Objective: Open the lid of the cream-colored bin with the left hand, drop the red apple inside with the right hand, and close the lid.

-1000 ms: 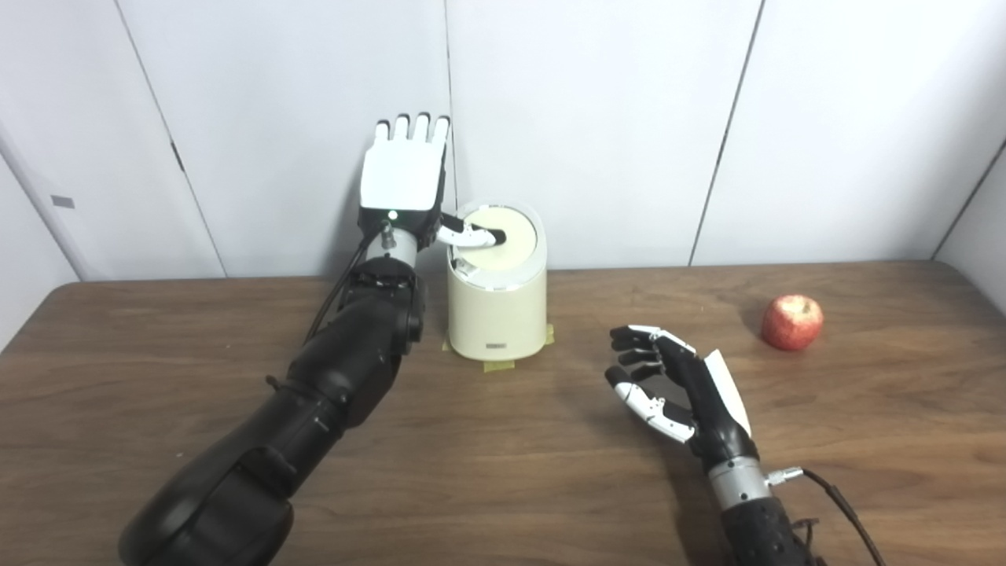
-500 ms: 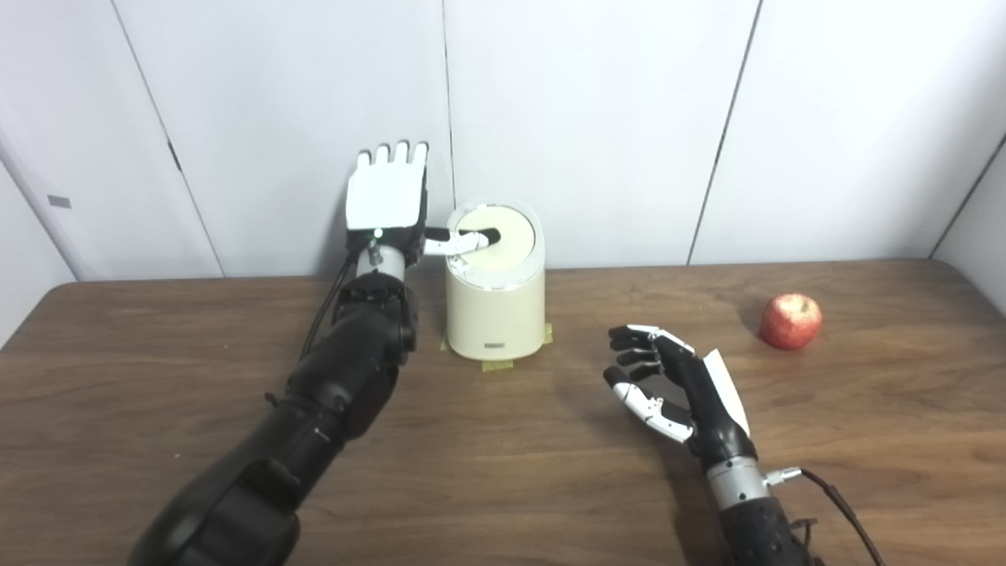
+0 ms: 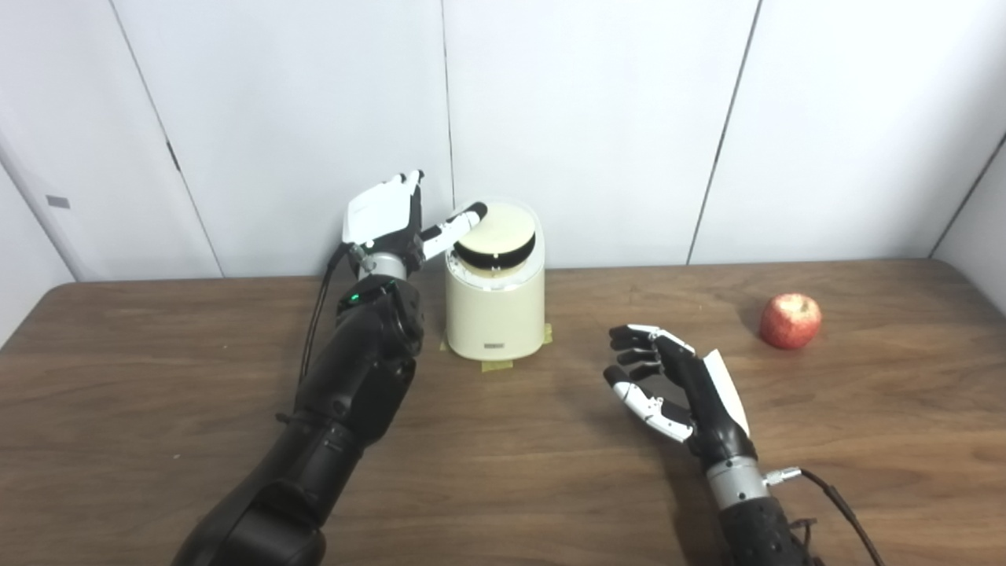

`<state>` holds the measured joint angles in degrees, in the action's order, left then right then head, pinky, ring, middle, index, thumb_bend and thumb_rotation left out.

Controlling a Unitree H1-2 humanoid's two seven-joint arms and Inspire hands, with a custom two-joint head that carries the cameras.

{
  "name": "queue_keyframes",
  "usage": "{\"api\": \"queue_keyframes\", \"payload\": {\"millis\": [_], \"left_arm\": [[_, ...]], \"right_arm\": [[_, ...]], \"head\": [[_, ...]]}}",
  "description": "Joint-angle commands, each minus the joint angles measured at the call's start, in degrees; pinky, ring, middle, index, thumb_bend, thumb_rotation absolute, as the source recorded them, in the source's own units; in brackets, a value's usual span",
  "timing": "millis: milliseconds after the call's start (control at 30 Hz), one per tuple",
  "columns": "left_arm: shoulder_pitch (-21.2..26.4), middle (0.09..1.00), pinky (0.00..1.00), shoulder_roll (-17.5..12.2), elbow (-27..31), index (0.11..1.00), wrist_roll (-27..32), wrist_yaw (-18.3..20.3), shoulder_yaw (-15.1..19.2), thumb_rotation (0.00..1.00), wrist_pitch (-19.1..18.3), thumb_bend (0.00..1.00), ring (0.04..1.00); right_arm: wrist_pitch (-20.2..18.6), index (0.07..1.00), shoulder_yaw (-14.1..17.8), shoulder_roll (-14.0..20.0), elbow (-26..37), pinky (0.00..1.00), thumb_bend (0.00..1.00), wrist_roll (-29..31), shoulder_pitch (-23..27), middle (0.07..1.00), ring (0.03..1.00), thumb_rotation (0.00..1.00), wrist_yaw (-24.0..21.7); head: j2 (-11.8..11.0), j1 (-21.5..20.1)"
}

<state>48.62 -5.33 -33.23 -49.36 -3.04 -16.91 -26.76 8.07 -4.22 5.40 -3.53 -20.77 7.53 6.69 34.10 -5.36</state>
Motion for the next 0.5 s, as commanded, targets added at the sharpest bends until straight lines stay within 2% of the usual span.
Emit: {"api": "queue_keyframes", "payload": {"millis": [0, 200, 267, 333, 433, 467], "left_arm": [[2.6, 1.0, 1.0, -0.3, 2.3, 0.988, -0.1, -0.4, 0.0, 1.0, -0.1, 0.69, 1.0], [1.1, 0.997, 1.0, -0.7, 5.6, 0.974, 4.8, -0.6, 1.8, 1.0, 1.2, 0.66, 1.0], [0.1, 0.981, 1.0, -1.0, 7.7, 0.95, 7.1, -1.8, 3.0, 1.0, 3.0, 0.64, 0.995], [-3.0, 0.964, 0.97, -0.8, 11.5, 0.932, 13.9, -3.3, 7.0, 1.0, 9.4, 0.6, 0.976], [-6.9, 0.915, 0.84, -0.7, 15.6, 0.895, 20.9, -4.7, 10.8, 1.0, 18.0, 0.51, 0.901], [-7.8, 0.894, 0.79, -0.6, 16.5, 0.873, 22.5, -4.8, 11.5, 1.0, 19.9, 0.48, 0.874]], "right_arm": [[0.9, 0.692, -0.2, -0.7, 0.4, 0.57, 0.22, -0.1, 0.1, 0.694, 0.657, 0.48, 0.8], [0.7, 0.694, -0.2, -0.7, 0.8, 0.57, 0.22, 0.0, 0.0, 0.695, 0.661, 0.47, 0.7], [0.5, 0.693, -0.2, -0.6, 1.0, 0.57, 0.22, -0.2, -0.1, 0.694, 0.658, 0.49, 0.7], [1.0, 0.693, 0.0, -0.4, 1.1, 0.56, 0.23, -0.5, -0.1, 0.693, 0.658, 0.49, 1.0], [0.8, 0.694, 0.1, -0.1, 2.3, 0.56, 0.24, -2.1, -0.3, 0.692, 0.66, 0.51, 2.0], [0.8, 0.693, 0.2, 0.0, 2.7, 0.56, 0.25, -2.7, -0.4, 0.691, 0.659, 0.51, 2.3]], "head": [[0.0, -0.1], [0.3, 0.0], [0.2, 0.1], [0.2, 0.3], [0.3, 0.7], [0.3, 0.7]]}}
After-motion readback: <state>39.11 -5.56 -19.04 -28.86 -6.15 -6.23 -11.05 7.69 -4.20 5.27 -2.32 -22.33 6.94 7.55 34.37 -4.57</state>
